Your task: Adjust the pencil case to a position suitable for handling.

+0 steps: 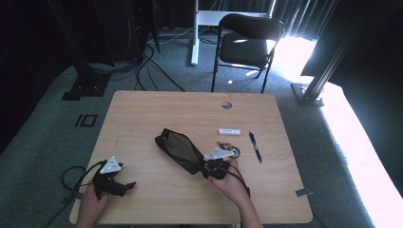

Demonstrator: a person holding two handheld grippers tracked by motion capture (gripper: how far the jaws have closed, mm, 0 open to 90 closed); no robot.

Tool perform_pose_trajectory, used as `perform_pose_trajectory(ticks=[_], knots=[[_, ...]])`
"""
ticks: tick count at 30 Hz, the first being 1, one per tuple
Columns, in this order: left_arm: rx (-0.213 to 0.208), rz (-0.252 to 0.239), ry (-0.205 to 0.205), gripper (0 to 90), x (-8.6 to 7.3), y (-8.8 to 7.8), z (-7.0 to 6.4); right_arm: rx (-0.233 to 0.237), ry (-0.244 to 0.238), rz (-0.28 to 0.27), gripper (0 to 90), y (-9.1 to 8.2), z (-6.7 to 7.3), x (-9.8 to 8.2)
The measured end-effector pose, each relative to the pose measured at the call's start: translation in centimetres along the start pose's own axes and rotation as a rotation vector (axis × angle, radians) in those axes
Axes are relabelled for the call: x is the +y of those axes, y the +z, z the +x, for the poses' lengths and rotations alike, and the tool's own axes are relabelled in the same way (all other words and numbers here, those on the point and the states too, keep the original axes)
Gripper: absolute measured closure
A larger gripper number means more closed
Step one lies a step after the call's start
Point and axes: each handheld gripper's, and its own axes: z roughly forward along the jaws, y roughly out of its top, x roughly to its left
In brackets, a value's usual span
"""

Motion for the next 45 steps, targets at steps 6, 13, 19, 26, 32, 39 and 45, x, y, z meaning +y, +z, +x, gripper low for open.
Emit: perform_pose_trajectory(ticks=[6,13,19,26,32,39,45], knots=[[0.001,0.000,-0.001,1.5,0.0,0.0,0.0,-0.003,0.004,-0.002,72.7,-1.5,-0.3,-1.3],[0.003,-0.001,-0.002,1.5,0.1,0.1,0.0,-0.016,0.009,-0.001,72.7,-3.2,-0.7,-2.7],[0.003,-0.001,-0.003,1.5,0.1,0.1,0.0,-0.015,0.001,0.008,72.7,-4.8,-0.8,-4.0],[0.003,0.000,-0.003,1.5,0.1,0.1,0.0,-0.020,0.015,0.010,72.7,-6.3,-1.4,-5.4],[0.003,0.000,-0.002,1.5,0.1,0.1,0.0,-0.027,0.011,0.019,72.7,-7.5,-1.6,-6.3],[0.003,-0.001,-0.003,1.5,0.1,0.1,0.0,-0.035,0.036,0.013,72.6,-8.3,-1.9,-7.1],[0.003,0.000,-0.003,1.5,0.1,0.1,0.0,-0.047,0.055,0.010,72.2,-9.1,-2.2,-7.8]])
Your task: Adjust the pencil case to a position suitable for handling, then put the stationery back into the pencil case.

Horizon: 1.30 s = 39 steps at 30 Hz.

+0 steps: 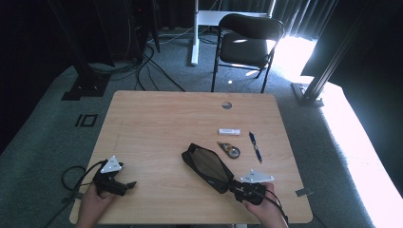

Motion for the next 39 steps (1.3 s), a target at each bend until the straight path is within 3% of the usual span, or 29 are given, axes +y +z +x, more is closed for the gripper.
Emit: perform_pose_trajectory(ticks=[5,12,21,23,27,30,39], knots=[[0.000,-0.001,-0.001,1.5,0.0,0.0,0.0,0.014,-0.007,-0.021,60.1,-0.5,-0.1,0.0],[0.000,0.001,0.001,1.5,0.0,0.0,0.0,0.040,0.014,-0.081,52.4,-1.9,-0.5,0.4],[0.000,0.001,0.001,1.5,0.0,0.0,0.0,-0.014,0.069,-0.145,48.3,-3.5,-2.7,1.0],[0.000,0.001,0.001,1.5,0.0,0.0,0.0,-0.014,0.069,-0.145,48.3,-3.5,-2.7,1.0],[0.000,0.001,0.000,1.5,0.0,0.0,0.0,-0.068,0.036,-0.167,42.3,-2.8,-4.5,1.8],[0.000,0.001,0.001,1.5,0.0,0.0,0.0,-0.076,0.028,-0.188,39.4,-2.1,-5.4,2.2],[0.000,0.002,0.001,1.5,0.0,0.0,0.0,-0.085,-0.019,-0.145,33.9,-0.1,-7.2,3.5]])
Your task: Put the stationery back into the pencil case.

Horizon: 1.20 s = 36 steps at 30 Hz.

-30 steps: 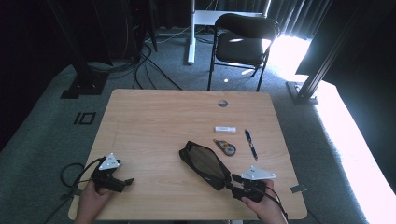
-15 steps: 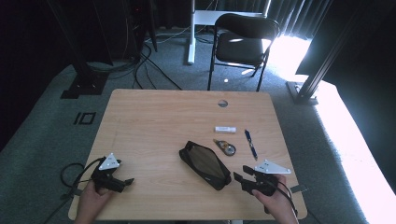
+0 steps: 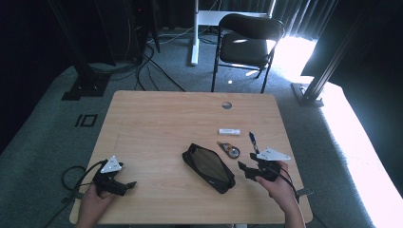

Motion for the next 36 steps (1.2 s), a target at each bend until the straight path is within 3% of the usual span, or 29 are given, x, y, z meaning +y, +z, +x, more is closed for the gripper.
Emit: perform_pose_trajectory(ticks=[7,19,24,36], knots=[[0.000,0.000,0.001,1.6,0.0,0.0,0.0,0.020,-0.002,0.006,32.4,2.2,-1.0,0.7],[0.000,-0.001,-0.001,1.5,0.0,0.0,0.0,-0.003,-0.017,0.050,23.0,6.3,-2.5,2.2],[0.000,-0.001,0.000,1.5,0.0,0.0,0.0,0.004,-0.049,0.100,21.4,8.2,-2.5,2.6],[0.000,-0.001,-0.001,1.5,0.0,0.0,0.0,0.025,-0.093,0.152,20.7,11.6,-2.3,2.7]])
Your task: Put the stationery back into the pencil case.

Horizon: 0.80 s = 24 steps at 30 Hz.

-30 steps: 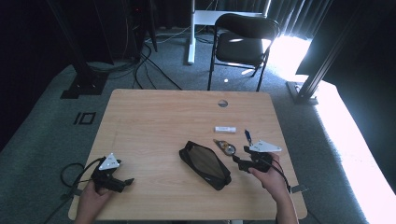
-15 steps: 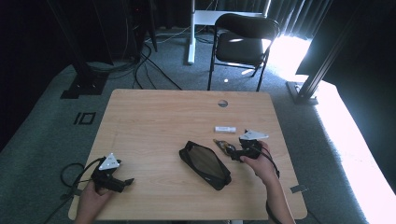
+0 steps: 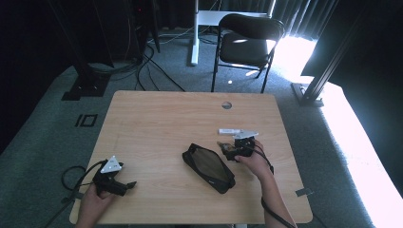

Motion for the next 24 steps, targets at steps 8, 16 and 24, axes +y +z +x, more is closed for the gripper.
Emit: perform_pose_trajectory(ticks=[8,16,24], knots=[[0.000,0.000,0.000,1.6,0.0,0.0,0.0,-0.016,-0.017,0.051,32.0,1.5,0.0,0.1],[0.000,0.000,0.000,1.6,0.0,0.0,0.0,-0.019,0.044,0.046,42.3,1.6,0.0,0.3],[0.000,0.000,0.000,1.5,0.0,0.0,0.0,-0.075,0.109,0.055,51.8,1.3,0.6,0.3]])
